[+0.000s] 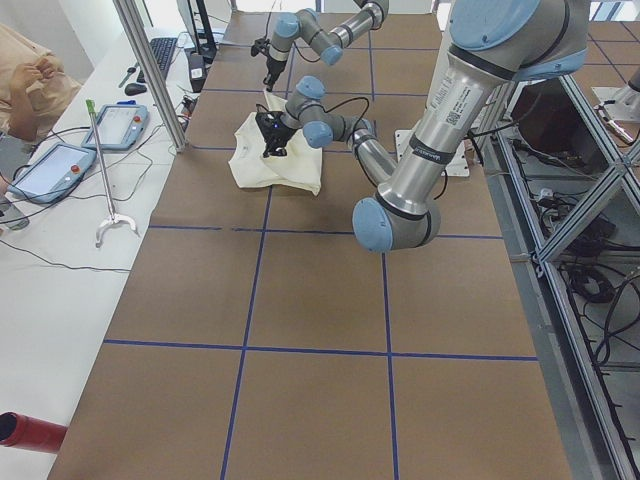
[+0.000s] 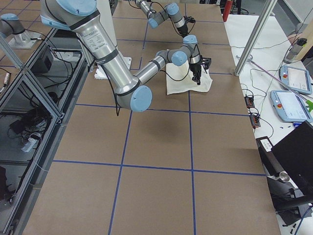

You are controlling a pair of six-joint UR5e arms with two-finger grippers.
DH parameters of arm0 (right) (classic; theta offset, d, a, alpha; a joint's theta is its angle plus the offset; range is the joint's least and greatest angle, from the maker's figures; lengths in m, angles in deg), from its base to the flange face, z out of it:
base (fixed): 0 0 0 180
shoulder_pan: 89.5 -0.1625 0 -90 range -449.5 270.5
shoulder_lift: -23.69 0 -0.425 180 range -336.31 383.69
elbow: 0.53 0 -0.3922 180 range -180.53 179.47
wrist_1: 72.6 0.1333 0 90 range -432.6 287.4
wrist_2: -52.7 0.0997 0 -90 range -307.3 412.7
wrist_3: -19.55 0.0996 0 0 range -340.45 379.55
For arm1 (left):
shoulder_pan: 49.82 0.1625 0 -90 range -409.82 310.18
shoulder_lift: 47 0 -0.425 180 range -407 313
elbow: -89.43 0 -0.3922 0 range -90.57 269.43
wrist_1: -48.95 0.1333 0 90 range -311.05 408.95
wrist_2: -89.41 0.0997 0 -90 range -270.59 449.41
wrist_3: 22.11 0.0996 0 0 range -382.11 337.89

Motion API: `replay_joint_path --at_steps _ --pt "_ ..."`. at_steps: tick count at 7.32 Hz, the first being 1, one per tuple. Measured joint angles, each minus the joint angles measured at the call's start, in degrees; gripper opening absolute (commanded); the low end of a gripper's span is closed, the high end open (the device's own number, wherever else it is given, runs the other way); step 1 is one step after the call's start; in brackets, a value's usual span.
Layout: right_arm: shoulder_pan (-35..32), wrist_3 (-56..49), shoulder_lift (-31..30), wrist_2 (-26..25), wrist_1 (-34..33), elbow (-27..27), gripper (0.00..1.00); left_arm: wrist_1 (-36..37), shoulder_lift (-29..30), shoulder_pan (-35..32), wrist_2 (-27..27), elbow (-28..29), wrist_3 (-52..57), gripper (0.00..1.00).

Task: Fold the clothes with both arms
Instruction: 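Lift the hem with both grippers and fold it toward the collar, then release the hem and move the right gripper to the folded edge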

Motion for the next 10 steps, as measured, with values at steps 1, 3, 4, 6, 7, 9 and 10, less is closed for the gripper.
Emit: replay_joint_path --at_steps 1,3,4,6,7,9,10 --pt "-0.47 -0.01 1.33 0.00 3.41 4.31 0.00 -3.07 1.07 -0.60 0.08 4.17 0.08 0.00" --pt "-0.82 0.07 2.99 0.00 6.33 8.72 0.27 -7.51 2.28 -1.39 0.13 10.09 0.88 0.51" --pt "-0.82 0.12 3.64 0.00 6.72 10.02 0.40 -8.21 2.61 -1.63 0.14 11.28 1.34 0.64" --pt "-0.79 0.23 4.82 0.00 7.07 11.42 0.46 -10.13 2.69 -2.44 0.06 12.28 2.93 0.65" --pt "-0.85 0.48 5.00 0.47 7.45 11.02 0.47 -11.60 2.51 -2.95 -0.05 12.39 3.37 0.64" --pt "0.40 5.73 -0.49 4.56 8.69 1.73 0.62 -13.13 2.11 -3.37 -0.34 12.27 3.67 0.64" --pt "2.81 10.27 -5.87 4.87 8.87 -5.78 0.65 -13.56 1.89 -3.46 -0.39 12.08 3.71 0.64"
